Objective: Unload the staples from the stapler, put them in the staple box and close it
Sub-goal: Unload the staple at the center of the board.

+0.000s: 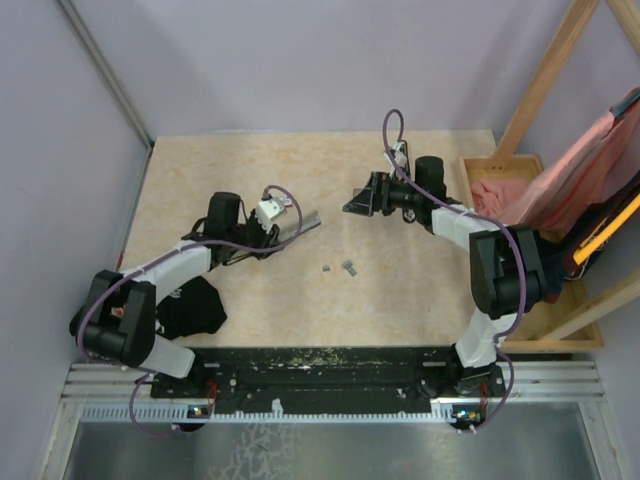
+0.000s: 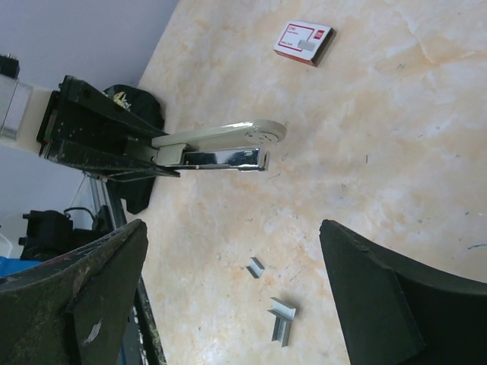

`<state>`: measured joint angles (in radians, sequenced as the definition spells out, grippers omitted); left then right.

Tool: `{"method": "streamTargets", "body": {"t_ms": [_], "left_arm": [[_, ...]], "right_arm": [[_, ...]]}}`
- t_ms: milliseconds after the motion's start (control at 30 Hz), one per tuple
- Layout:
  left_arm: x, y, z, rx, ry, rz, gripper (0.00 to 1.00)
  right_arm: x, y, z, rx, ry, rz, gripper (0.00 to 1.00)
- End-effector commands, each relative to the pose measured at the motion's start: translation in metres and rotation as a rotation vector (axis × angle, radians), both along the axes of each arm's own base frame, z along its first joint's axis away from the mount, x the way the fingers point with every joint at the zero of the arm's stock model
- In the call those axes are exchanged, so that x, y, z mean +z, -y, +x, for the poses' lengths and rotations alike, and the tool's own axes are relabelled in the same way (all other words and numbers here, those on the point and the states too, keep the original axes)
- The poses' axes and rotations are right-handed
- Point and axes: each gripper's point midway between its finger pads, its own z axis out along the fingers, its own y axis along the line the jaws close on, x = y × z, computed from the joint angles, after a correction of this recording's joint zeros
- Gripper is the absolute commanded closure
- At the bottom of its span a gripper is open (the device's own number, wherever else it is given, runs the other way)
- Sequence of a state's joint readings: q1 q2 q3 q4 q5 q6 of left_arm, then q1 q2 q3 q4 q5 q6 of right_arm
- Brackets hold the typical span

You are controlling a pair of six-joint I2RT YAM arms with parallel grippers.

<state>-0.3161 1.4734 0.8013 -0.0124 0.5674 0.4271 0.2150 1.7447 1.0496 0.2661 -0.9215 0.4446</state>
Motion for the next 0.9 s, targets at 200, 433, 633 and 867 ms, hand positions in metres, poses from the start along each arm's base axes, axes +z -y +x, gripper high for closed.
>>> {"method": "streamTargets", "body": {"t_ms": [200, 433, 633, 867], "left_arm": [[0.015, 0.014, 0.012, -0.013, 0.367, 0.169, 1.0], [0.014, 0.021, 0.004, -0.026, 0.455, 0.216, 1.0], [0.01, 0.032, -0.004, -0.05, 0.523, 0.265, 1.0], [-0.002, 0.041, -0.014, -0.062, 0.661, 0.372, 1.0]], "right_arm": [[0.026, 0.006, 0.019, -0.058, 0.118, -0.072, 0.05], [0.015, 0.018, 0.03, -0.124, 0.095, -0.133, 0.05], [0.01, 0.024, 0.034, -0.146, 0.074, -0.144, 0.05], [0.007, 0.027, 0.036, -0.155, 0.066, -0.15, 0.05]]}}
